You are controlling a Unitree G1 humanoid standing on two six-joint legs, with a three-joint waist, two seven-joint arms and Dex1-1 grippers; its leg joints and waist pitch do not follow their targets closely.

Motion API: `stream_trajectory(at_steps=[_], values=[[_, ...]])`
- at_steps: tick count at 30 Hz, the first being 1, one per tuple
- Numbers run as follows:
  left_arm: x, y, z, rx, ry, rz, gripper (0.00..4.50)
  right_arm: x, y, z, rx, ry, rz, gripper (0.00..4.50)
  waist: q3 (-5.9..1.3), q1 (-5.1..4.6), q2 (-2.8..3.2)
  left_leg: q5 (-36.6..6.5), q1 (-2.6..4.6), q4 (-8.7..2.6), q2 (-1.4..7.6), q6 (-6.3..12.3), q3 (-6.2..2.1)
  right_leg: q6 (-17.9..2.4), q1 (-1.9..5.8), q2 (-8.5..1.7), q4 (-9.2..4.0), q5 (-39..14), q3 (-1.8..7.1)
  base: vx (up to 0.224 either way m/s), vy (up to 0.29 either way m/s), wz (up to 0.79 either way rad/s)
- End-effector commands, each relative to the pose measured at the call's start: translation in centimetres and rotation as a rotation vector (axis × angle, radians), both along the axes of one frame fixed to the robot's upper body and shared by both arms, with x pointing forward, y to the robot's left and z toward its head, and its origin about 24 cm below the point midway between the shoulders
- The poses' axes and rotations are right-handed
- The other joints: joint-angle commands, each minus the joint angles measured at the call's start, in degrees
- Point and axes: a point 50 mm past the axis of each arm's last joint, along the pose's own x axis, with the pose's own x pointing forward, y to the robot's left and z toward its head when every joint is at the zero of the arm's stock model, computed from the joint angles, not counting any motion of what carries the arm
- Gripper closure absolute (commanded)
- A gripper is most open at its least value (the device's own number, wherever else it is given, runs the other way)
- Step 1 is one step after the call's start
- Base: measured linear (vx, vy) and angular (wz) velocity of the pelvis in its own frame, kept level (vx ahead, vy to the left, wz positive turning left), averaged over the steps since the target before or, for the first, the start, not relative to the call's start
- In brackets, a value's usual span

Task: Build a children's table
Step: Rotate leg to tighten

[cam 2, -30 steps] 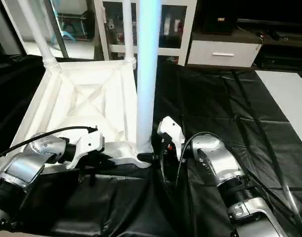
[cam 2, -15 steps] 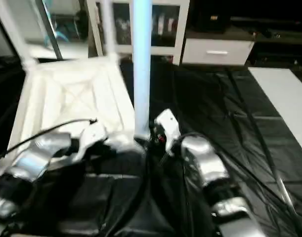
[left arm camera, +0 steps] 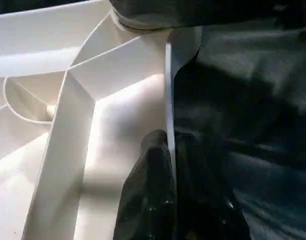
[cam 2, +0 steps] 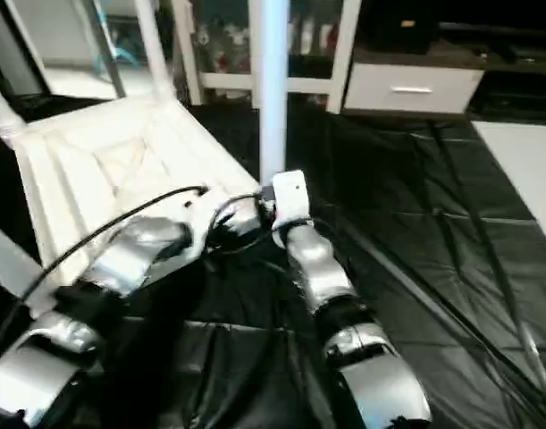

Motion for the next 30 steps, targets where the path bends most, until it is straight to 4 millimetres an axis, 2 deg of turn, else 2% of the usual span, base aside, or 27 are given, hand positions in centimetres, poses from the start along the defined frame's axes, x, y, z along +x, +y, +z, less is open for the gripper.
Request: stream_trajectory(at_steps=[1, 3, 6, 7, 8, 10, 11, 12, 14, 16, 19, 20, 21, 22, 23, 25, 26, 28, 30], values=[[0.0, -1.2, 0.6, -0.099, -0.044, 0.0, 4.5, -0.5, -1.4, -2.2, -0.079, 0.091, -0.07, 1.84, -3.83, 0.33, -1.05, 4.5, -0.9, -3.69, 1.42, 6.87, 0.24, -17.3, 4.3, -3.59, -2.09, 2.8, 1.71, 0.0, 0.0, 0.0], [-0.1, -1.1, 0.7, -0.1, -0.043, -0.024, 4.5, -0.3, -0.8, -1.5, -0.005, 0.048, -0.034, 1.84, -3.75, 0.46, -1.1, 4.1, -0.91, -3.61, 1.6, 8.66, 0.44, -18.0, 4.18, -3.74, -2.16, 2.4, 1.66, 0.0, 0.0, 0.0], [-0.2, -0.5, 0.5, -0.093, -0.04, -0.025, 4.5, -0.2, -0.7, -1.0, 0.007, 0.005, 0.021, 1.84, -3.71, 0.52, -0.75, 3.0, -0.88, -3.57, 1.76, 9.26, 0.47, -18.2, 4.13, -3.81, -2.2, 0.9, 1.66, 0.0, 0.0, 0.0], [-0.2, -0.3, 0.4, -0.09, -0.033, -0.023, 4.5, -0.2, -0.8, -0.9, 0.002, -0.004, 0.025, 1.84, -3.68, 0.5, -0.87, 2.8, -0.86, -3.56, 1.79, 9.44, 0.54, -18.3, 4.12, -3.78, -2.27, 0.7, 1.66, 0.0, 0.0, 0.0], [-0.3, 0.1, 0.1, -0.082, -0.028, -0.027, 4.5, -0.2, -0.9, -0.7, 0.016, -0.018, 0.048, 1.51, -3.73, 0.51, -0.9, 2.9, -0.88, -3.52, 1.8, 9.59, 0.54, -18.4, 4.16, -3.74, -2.17, 0.8, 1.65, 0.0, 0.0, 0.0], [-0.6, 0.7, -0.2, -0.077, -0.018, -0.023, 4.5, -0.3, -1.5, -0.4, 0.016, -0.041, 0.069, 1.51, -3.73, 0.62, -0.86, 3.5, -0.9, -3.43, 1.91, 10.07, 0.53, -18.6, 4.25, -3.75, -2.02, 1.8, 1.65, 0.0, 0.0, 0.0], [-0.7, 1.0, -0.4, -0.076, -0.012, -0.022, 4.5, -0.4, -1.7, -0.2, 0.028, -0.049, 0.089, 1.51, -3.82, 0.64, -0.53, 4.2, -0.83, -3.35, 1.89, 10.38, 0.5, -18.8, 4.15, -3.71, -1.88, 2.5, 1.63, 0.0, 0.0, 0.0], [-0.8, 1.3, -0.4, -0.075, -0.007, -0.026, 4.5, -0.5, -1.8, 0.0, 0.056, -0.051, 0.121, 1.29, -3.76, 0.64, -0.82, 4.0, -0.86, -3.3, 1.93, 10.78, 0.58, -19.1, 4.19, -3.71, -1.96, 2.5, 1.62, 0.0, 0.0, 0.0], [-1.1, 1.7, -0.6, -0.074, 0.002, -0.046, 4.5, -0.6, -2.5, 0.3, 0.075, -0.055, 0.163, 1.12, -3.76, 0.72, -0.87, 3.3, -1.04, -3.3, 2.06, 11.27, 0.54, -19.3, 4.37, -3.84, -1.94, 2.2, 1.68, 0.0, 0.0, 0.0], [-1.6, 2.1, -0.7, -0.074, 0.015, -0.078, 4.5, -0.7, -3.2, 0.5, 0.099, -0.034, 0.214, 1.06, -3.69, 0.74, -0.9, 2.7, -0.96, -3.33, 2.05, 11.14, 0.53, -19.1, 4.23, -3.74, -2.12, 0.7, 1.63, 0.0, 0.0, 0.0], [-2.5, 2.5, -1.0, -0.073, 0.042, -0.148, 4.5, -1.3, -4.1, 1.1, 0.143, -0.009, 0.339, 0.69, -3.56, 0.88, -0.92, 0.5, -0.99, -3.52, 2.24, 10.26, 0.44, -18.4, 4.43, -3.8, -2.32, -2.1, 1.72, 0.0, 0.0, 0.0], [-2.7, 2.6, -1.1, -0.073, 0.05, -0.163, 4.5, -1.4, -4.3, 1.2, 0.151, -0.004, 0.371, 0.63, -3.47, 0.88, -0.57, -0.1, -0.76, -3.57, 2.34, 9.89, 0.53, -18.3, 4.06, -3.66, -2.52, -2.8, 1.65, 0.0, 0.0, 0.0], [-3.8, 2.9, -1.2, -0.091, 0.114, -0.249, 4.5, -2.5, -5.3, 1.8, 0.117, 0.011, 0.545, 0.53, -3.42, 0.96, 0.12, -1.0, -0.82, -3.66, 2.42, 9.22, 0.38, -18.3, 4.21, -3.65, -2.48, -3.2, 1.61, 0.0, 0.0, 0.0], [-4.3, 3.0, -1.2, -0.098, 0.128, -0.295, 4.5, -2.9, -5.6, 2.0, 0.098, 0.024, 0.606, 0.53, -3.46, 0.97, -0.23, -0.9, -0.82, -3.58, 2.38, 9.12, 0.43, -18.2, 4.36, -3.5, -2.44, -2.6, 1.61, 0.0, 0.0, 0.0], [-4.6, 3.0, -1.2, -0.106, 0.14, -0.321, 4.5, -3.2, -5.8, 2.0, 0.089, 0.032, 0.641, 0.42, -3.49, 1.15, -0.03, -0.4, -0.92, -3.54, 2.42, 9.28, 0.31, -18.3, 4.41, -3.53, -2.16, -1.2, 1.66, 0.0, 0.0, 0.0], [-5.3, 3.1, -1.1, -0.13, 0.172, -0.386, 4.5, -3.9, -6.3, 2.1, 0.069, 0.056, 0.726, 0.33, -3.53, 1.23, -0.02, -0.1, -0.91, -3.42, 2.43, 9.59, 0.48, -18.7, 4.14, -3.55, -2.2, -0.6, 1.66, 0.0, 0.0, 0.0], [-5.8, 3.4, -1.0, -0.099, 0.196, -0.435, 4.5, -4.5, -7.2, 2.1, 0.028, 0.101, 0.808, 0.33, -3.46, 1.13, 0.48, -1.0, -0.7, -3.49, 2.41, 9.18, 0.57, -18.7, 3.95, -3.34, -2.5, -1.9, 1.52, 0.0, 0.0, 0.0], [-5.8, 3.6, -1.0, -0.092, 0.203, -0.438, 4.5, -4.8, -7.6, 2.1, 0.011, 0.123, 0.84, 0.33, -3.35, 1.3, 0.29, -2.2, -0.6, -3.53, 2.44, 8.52, 0.68, -18.7, 3.86, -3.33, -2.66, -3.5, 1.57, 0.0, 0.0, 0.0], [-5.8, 3.8, -0.7, -0.087, 0.202, -0.445, 4.5, -5.3, -8.1, 2.3, -0.015, 0.16, 0.902, 0.33, -3.28, 1.59, -0.2, -2.9, -0.67, -3.59, 2.53, 7.39, 0.65, -17.9, 4.02, -3.4, -2.71, -6.1, 1.65, 0.0, 0.0, 0.0]])
